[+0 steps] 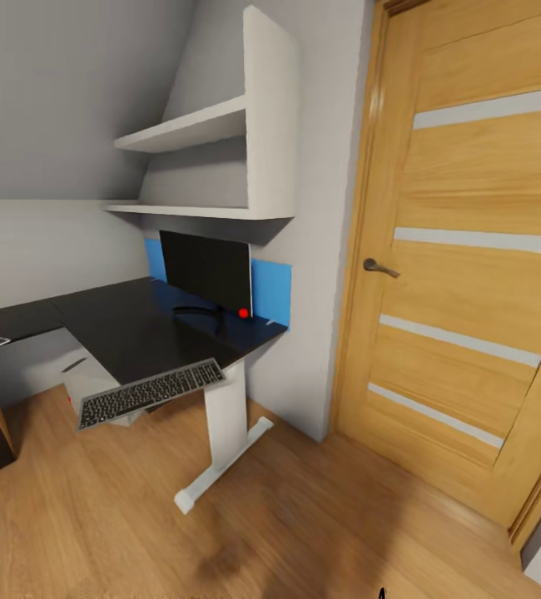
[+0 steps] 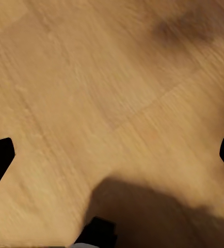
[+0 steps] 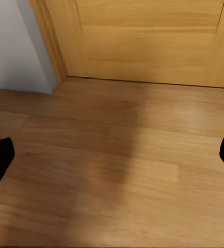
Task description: In the bedroom, organize the workspace by keeping the computer under the desk, ensuring the monitor is on the desk, placing the keyboard on the desk next to the monitor, placing the mouse on the desk next to the keyboard, moving the folder from the swivel chair onto the desk next to the mouse, stacking the notebook on top of the folder with the pen on top of the notebook, and positioning the swivel chair next to the desk.
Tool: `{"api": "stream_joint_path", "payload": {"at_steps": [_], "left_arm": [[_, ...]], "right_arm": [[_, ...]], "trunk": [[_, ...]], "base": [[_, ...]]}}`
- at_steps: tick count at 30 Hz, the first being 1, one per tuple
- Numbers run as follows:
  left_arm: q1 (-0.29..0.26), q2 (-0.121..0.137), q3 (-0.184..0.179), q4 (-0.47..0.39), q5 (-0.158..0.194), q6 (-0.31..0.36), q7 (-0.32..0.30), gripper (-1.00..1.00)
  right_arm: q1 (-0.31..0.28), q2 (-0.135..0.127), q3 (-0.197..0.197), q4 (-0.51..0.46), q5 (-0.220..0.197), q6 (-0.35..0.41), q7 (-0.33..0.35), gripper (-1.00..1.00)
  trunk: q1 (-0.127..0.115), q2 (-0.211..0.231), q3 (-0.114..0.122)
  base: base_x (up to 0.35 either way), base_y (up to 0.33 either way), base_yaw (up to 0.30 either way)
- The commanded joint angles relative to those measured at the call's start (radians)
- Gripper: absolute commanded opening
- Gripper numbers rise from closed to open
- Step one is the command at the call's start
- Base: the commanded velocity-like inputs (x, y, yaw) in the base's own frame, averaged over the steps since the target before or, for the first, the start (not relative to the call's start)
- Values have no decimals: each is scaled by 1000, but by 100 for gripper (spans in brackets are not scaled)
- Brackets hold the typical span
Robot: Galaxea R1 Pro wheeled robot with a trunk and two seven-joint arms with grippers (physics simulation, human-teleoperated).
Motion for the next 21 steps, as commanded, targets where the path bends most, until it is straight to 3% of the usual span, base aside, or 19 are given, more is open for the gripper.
{"api": "stream_joint_path", "payload": {"at_steps": [1,21], "left_arm": [[-1,0,-9,0,10,-5,4,100],[-1,0,-9,1,10,-4,4,100]], "right_arm": [[-1,0,9,2,-1,-2,-8,100],[-1,0,8,1,0,-2,-10,100]], "trunk": [[0,-1,-1],[0,-1,-1]], "base": [[0,0,287],[0,0,287]]}}
